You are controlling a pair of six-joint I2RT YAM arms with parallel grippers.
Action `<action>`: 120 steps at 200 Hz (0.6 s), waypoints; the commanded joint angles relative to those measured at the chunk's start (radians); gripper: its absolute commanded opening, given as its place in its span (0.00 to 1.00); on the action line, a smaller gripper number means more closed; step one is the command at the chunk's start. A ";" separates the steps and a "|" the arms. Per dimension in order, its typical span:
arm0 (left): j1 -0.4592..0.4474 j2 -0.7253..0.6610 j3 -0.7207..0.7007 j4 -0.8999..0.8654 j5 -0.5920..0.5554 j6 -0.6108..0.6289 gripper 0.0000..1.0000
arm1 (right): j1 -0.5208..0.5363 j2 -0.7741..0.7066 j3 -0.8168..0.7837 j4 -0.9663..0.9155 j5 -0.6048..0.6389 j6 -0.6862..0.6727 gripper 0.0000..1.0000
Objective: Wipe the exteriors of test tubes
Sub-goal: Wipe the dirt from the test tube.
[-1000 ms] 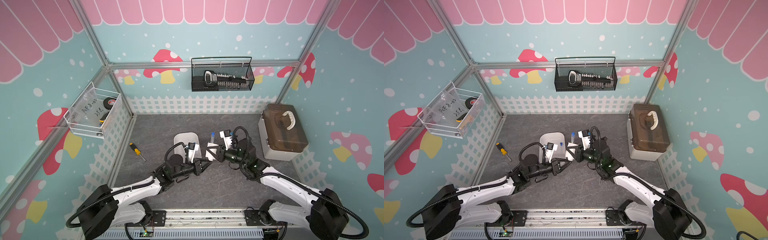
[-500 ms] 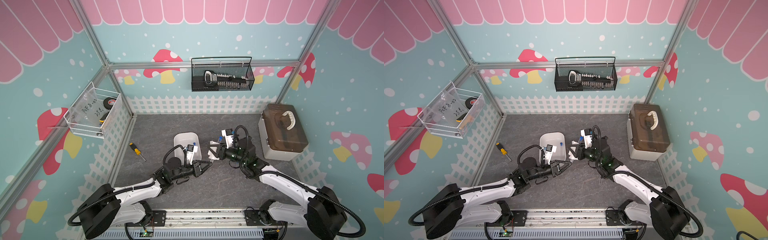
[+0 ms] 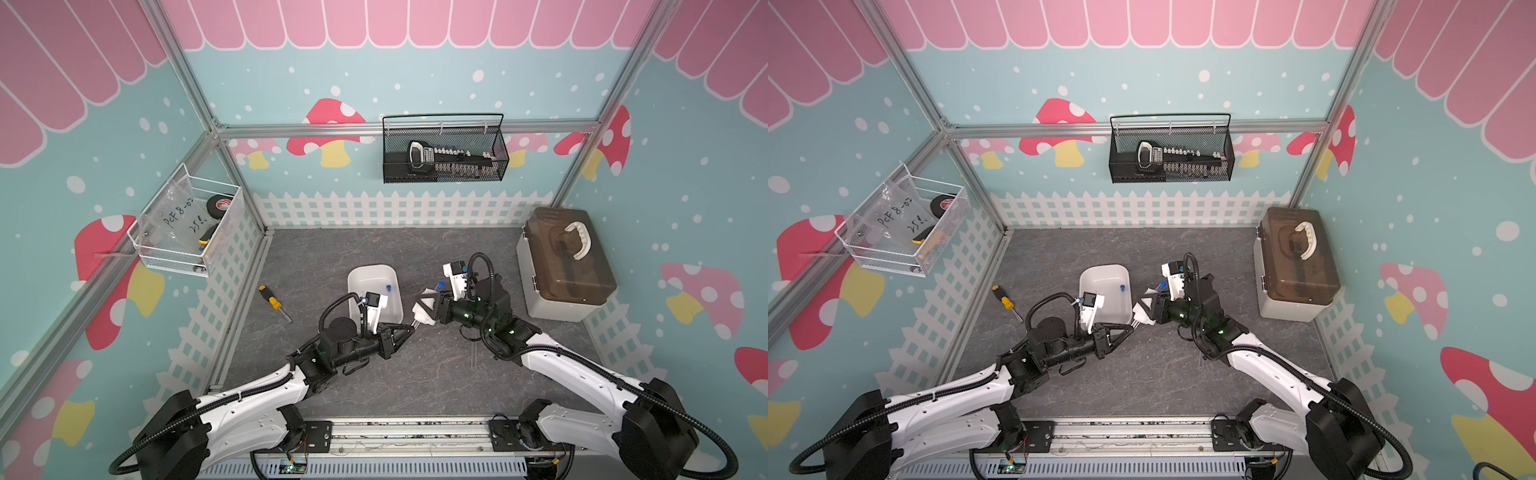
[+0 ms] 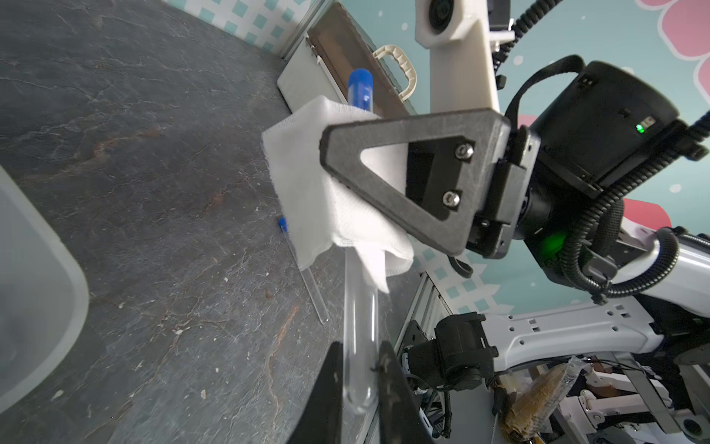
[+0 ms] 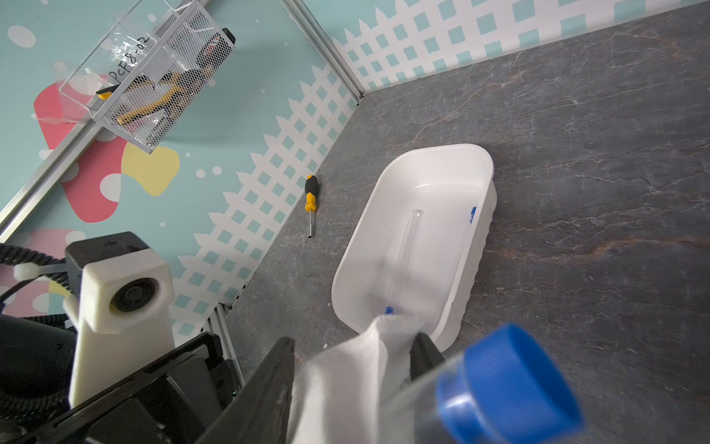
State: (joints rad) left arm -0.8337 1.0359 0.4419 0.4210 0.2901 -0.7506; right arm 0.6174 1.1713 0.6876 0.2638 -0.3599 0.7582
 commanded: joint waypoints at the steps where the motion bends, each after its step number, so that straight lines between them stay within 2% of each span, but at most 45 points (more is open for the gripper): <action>1: -0.002 -0.014 0.016 0.021 -0.023 0.017 0.16 | 0.014 0.035 -0.005 0.012 -0.028 -0.006 0.48; 78: -0.002 -0.047 0.029 -0.029 -0.066 0.056 0.15 | 0.023 0.016 -0.009 -0.051 0.023 0.017 0.54; 120: -0.002 0.004 -0.014 0.086 -0.071 0.002 0.15 | 0.023 0.010 0.007 -0.099 0.037 0.056 0.60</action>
State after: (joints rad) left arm -0.8337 1.0172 0.4416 0.3939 0.2390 -0.7265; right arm 0.6357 1.1946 0.6872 0.2272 -0.3435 0.7933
